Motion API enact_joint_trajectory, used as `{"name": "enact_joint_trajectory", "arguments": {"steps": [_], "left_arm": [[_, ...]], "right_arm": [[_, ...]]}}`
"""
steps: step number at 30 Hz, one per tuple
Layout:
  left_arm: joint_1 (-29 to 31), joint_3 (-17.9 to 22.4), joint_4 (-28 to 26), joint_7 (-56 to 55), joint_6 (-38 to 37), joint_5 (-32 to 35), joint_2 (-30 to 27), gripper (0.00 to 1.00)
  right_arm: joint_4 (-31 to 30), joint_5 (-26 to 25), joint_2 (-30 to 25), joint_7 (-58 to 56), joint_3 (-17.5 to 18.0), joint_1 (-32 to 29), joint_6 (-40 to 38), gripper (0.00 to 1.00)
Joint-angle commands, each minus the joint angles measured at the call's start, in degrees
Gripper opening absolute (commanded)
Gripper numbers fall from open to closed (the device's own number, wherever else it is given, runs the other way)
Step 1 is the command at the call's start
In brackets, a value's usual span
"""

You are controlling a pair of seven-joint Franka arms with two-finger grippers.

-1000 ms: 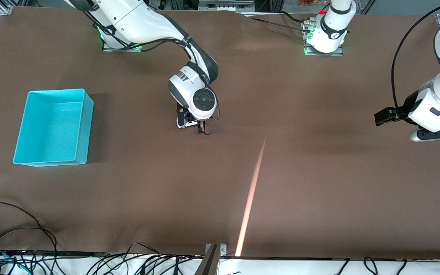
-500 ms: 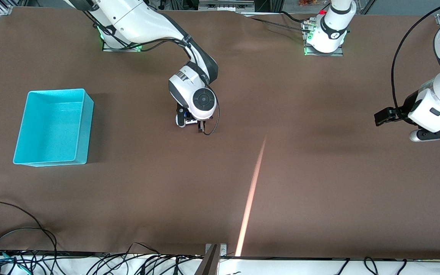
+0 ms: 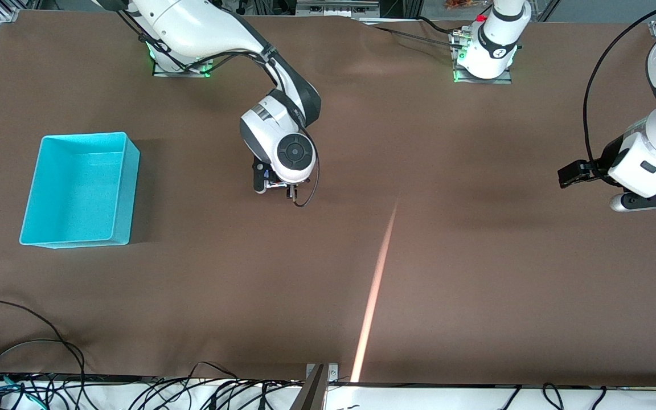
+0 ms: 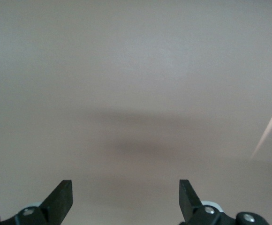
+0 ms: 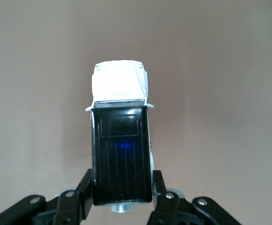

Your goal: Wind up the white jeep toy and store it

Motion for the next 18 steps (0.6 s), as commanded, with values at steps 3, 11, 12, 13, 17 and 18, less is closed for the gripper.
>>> {"name": "enact_joint_trajectory", "arguments": {"steps": [3, 11, 12, 13, 17, 18], "left_arm": [[-0.15, -0.22, 1.60, 0.94, -1.33, 1.19, 0.76, 1.00], [-0.15, -0.22, 1.60, 0.94, -1.41, 1.28, 0.76, 1.00], [-0.15, -0.22, 1.60, 0.94, -1.33, 1.28, 0.76, 1.00], [-0.15, -0.22, 1.68, 0.85, -1.33, 1.28, 0.76, 1.00], [-0.15, -0.22, 1.60, 0.85, -1.33, 1.28, 0.76, 1.00], [-0.15, -0.22, 1.60, 0.94, -1.33, 1.28, 0.76, 1.00]], "right_arm": [[0.55, -0.32, -3.06, -0.13, 0.22, -0.66, -4.20, 0.00], [0.63, 0.56, -7.10, -5.30, 0.31, -2.94, -9.91, 0.00], [0.63, 0.91, -7.54, -6.27, 0.31, -3.29, -10.52, 0.00], [0.72, 1.26, -8.07, -7.24, 0.31, -3.73, -11.23, 0.00], [2.91, 2.23, -10.01, -10.75, 0.22, -5.23, -15.09, 0.00], [3.53, 2.23, -10.01, -11.46, 0.13, -5.49, -16.23, 0.00]]}}
